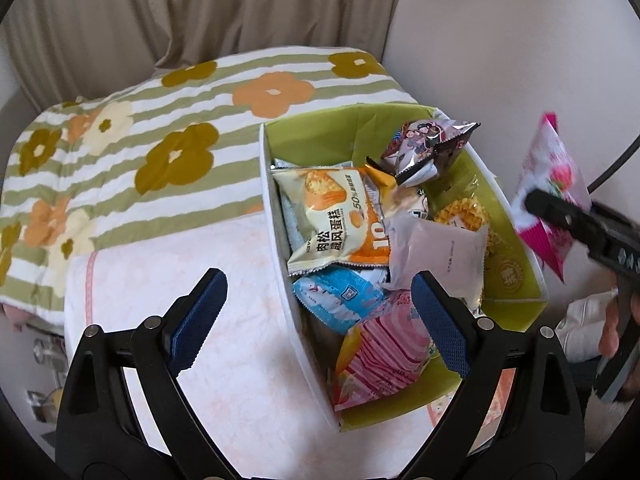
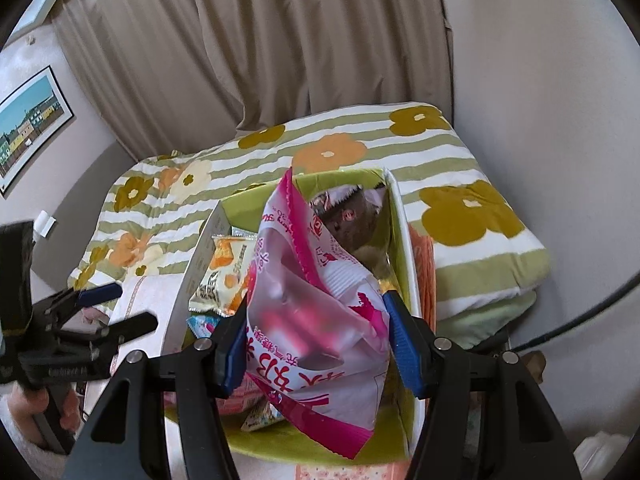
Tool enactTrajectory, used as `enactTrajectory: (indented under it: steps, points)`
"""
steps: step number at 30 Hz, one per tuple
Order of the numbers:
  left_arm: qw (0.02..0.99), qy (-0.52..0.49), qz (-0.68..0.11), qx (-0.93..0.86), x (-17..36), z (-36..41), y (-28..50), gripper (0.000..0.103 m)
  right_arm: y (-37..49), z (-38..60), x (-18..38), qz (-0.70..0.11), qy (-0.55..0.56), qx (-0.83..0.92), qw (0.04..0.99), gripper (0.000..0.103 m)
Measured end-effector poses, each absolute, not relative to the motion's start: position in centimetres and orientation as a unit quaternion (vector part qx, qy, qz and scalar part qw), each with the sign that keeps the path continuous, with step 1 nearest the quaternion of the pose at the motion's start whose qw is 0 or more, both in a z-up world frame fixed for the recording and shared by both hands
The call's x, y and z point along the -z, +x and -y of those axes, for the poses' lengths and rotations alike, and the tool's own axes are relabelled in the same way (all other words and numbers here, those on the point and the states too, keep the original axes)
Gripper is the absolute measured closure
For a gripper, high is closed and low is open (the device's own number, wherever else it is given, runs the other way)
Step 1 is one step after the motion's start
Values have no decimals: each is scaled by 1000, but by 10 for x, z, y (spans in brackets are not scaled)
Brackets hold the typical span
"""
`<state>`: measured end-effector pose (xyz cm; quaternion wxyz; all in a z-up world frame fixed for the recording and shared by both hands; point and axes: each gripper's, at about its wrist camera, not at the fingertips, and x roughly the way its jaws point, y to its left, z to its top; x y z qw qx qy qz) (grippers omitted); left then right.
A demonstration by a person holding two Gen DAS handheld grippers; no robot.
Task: Organize snacks
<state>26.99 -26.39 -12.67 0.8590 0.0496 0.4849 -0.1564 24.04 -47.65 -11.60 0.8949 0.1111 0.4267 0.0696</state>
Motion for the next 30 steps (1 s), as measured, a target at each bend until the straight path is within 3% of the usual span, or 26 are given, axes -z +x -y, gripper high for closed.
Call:
enactTrajectory:
  steps: [2,4,5,6,18,30]
  points:
    - [861,52,-483,149,127,264,269,10,255,474,119,-432,102,-75,893,43]
    - [861,54,-486,139,128,262,267,10,267,472,123,-435,97,-79,892,27]
    - [861,55,-488,134,128,261,266,10,271,473,124,-435,96,-76,892,11]
    - [861,55,-489,131,128,259,264,10,271,474,122,-429,97,-69,896,8]
    - [875,30,-468,117,118,220,219,10,212,450,104,-401,79,-30,912,7]
    - [931,20,-345,115,25,149,124,10,100,364,19,-305,33,-18,951,7]
